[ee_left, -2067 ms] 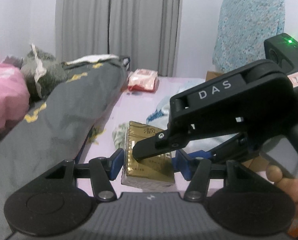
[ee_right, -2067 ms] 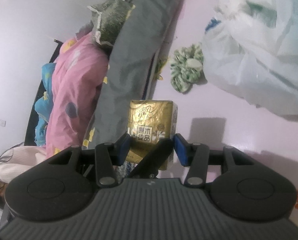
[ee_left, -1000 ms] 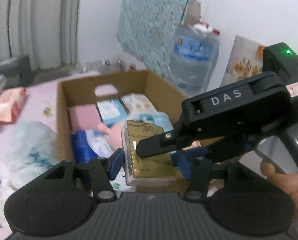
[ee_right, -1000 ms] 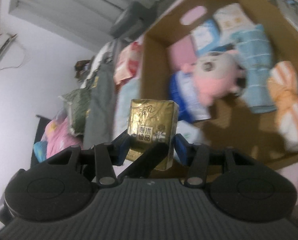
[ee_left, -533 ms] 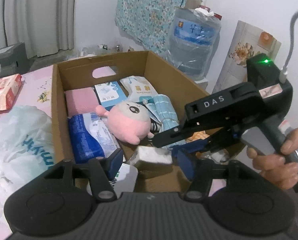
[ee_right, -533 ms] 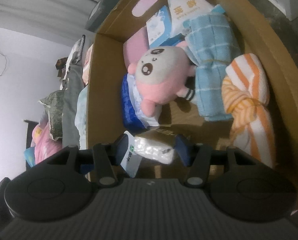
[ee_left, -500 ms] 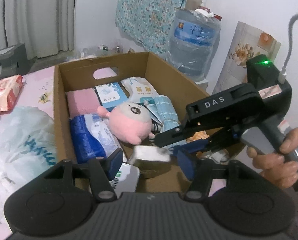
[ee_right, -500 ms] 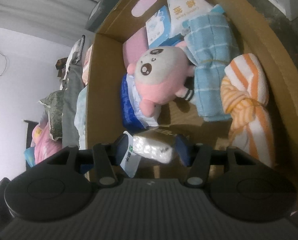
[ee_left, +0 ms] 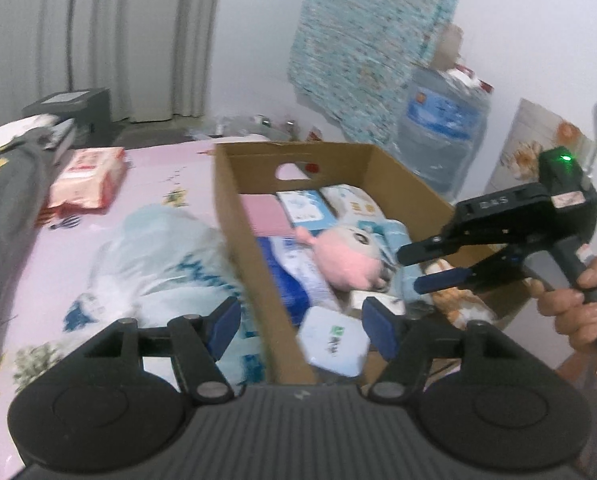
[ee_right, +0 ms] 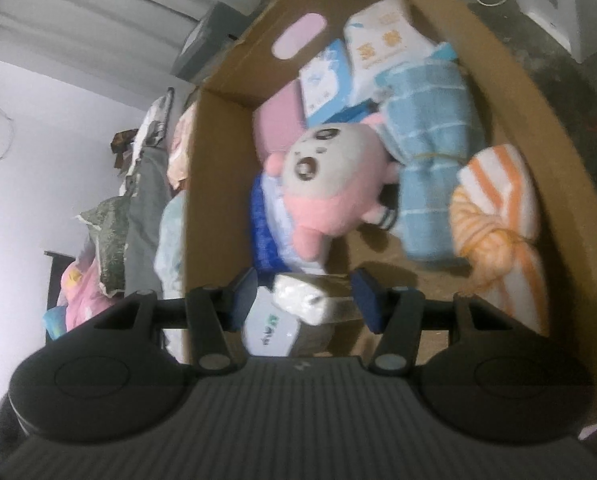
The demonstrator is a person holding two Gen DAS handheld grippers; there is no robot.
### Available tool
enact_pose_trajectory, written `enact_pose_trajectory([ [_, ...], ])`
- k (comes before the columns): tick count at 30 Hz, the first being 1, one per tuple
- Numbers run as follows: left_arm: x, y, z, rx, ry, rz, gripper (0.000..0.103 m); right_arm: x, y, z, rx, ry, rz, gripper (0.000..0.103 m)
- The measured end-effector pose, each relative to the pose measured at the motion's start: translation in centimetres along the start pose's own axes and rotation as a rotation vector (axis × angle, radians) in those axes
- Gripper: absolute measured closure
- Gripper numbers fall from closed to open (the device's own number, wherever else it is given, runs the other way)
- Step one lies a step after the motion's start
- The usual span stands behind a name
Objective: Organize soft objects
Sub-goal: 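Carry the gold tea box into the cardboard box and open the right tool, then move the right tool back over the bed to the green floral scrunchie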
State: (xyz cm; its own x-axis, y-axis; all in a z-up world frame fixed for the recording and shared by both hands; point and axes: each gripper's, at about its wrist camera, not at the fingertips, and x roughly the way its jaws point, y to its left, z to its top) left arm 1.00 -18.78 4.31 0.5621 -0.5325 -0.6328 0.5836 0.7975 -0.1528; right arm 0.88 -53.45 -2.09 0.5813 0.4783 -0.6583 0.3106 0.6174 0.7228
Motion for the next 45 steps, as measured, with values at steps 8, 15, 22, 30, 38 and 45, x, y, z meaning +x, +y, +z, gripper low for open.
enact_pose_trajectory([
  [8, -2.1, 4.3, -2.7, -0.114, -0.013, 0.072, 0.034, 1.4, 4.2, -0.4, -0.099, 0.011, 0.028, 0.050],
  [15, -2.9, 7.4, -5.0, -0.203, 0.007, 0.102, 0.034, 4.0, 3.6, -1.2, -0.095, 0.070, -0.023, 0.053],
  [22, -2.8, 8.1, -5.8, -0.232, 0.015, 0.097, 0.034, 2.4, 2.7, -2.1, -0.100, 0.068, -0.030, 0.054],
  [30, -2.9, 7.7, -6.2, -0.230, 0.011, 0.094, 0.034, 0.9, 2.6, -3.5, -0.126, 0.141, -0.095, 0.052],
  [38, -3.9, 8.4, -7.4, -0.226, -0.003, 0.121, 0.032, -1.1, 3.2, -3.3, -0.131, 0.085, -0.103, 0.044],
  [45, -5.3, 10.0, -9.2, -0.218, -0.030, 0.218, 0.028, -1.5, 6.0, -4.4, -0.189, 0.013, -0.057, 0.042],
])
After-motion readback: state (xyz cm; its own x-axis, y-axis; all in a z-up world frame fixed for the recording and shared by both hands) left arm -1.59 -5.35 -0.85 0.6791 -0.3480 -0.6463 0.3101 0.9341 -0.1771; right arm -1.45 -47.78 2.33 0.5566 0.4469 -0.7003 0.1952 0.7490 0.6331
